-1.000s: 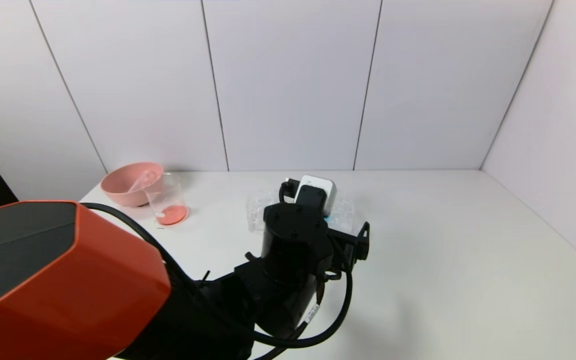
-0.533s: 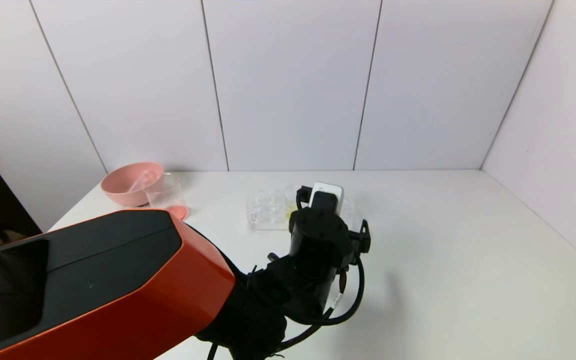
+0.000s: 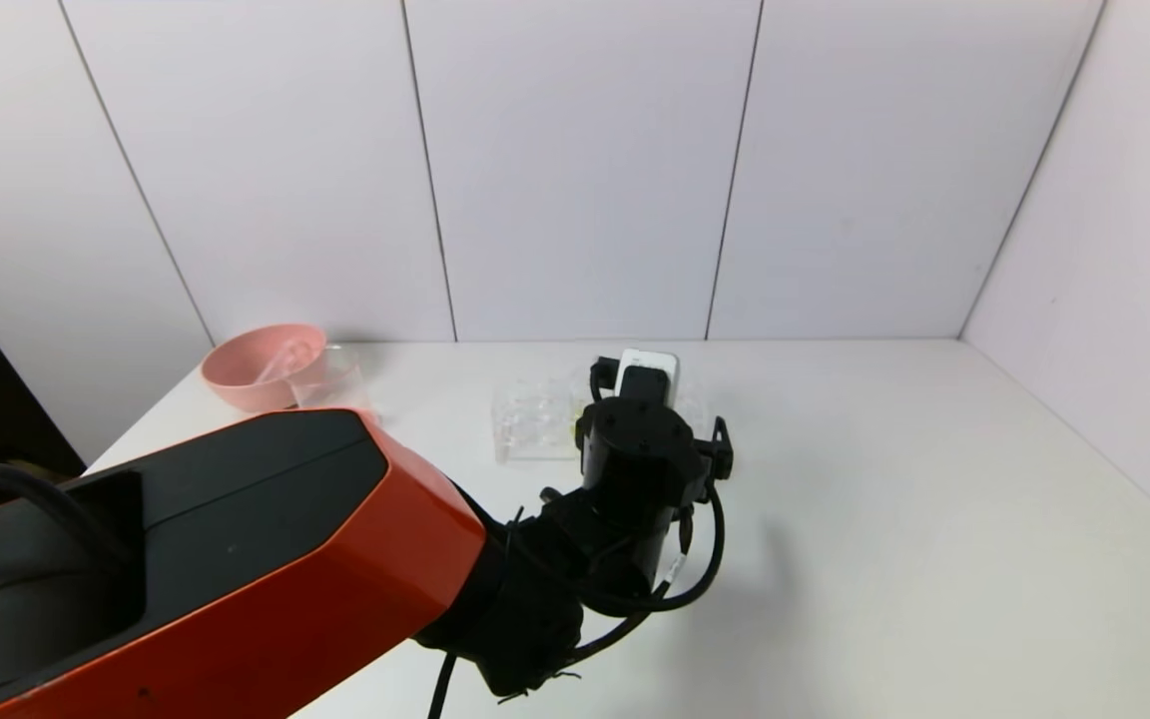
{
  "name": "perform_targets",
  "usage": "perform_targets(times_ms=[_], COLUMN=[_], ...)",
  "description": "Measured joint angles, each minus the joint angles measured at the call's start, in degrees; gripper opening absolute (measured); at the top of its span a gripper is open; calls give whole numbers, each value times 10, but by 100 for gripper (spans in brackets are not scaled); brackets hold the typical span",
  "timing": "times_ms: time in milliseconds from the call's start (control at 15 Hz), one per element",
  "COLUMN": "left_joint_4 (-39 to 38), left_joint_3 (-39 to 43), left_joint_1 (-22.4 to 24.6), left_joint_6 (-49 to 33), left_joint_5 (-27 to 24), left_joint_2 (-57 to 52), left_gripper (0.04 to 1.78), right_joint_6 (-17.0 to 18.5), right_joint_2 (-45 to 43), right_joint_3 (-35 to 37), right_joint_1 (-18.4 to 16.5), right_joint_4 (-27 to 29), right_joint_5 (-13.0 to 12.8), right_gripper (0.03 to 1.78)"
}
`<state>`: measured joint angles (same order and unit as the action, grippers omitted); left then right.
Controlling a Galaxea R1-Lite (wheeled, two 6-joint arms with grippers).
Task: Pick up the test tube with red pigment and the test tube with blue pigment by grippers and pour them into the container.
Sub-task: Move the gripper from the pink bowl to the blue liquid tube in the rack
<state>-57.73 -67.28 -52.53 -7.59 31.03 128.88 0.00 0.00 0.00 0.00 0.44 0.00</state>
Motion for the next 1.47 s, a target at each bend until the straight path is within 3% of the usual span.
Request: perform_targets(times_ms=[1467], left_joint_4=[26], left_joint_3=[-99], left_joint_1=[23], left_joint_6=[4], left_joint_5=[-5], left_joint_2=[52], left_gripper=[178], right_joint_6=[0], right_joint_2=[0], right_joint_3=[0], right_joint_1=[0], right_joint_4=[0], right_joint_5=[0], right_gripper=[177])
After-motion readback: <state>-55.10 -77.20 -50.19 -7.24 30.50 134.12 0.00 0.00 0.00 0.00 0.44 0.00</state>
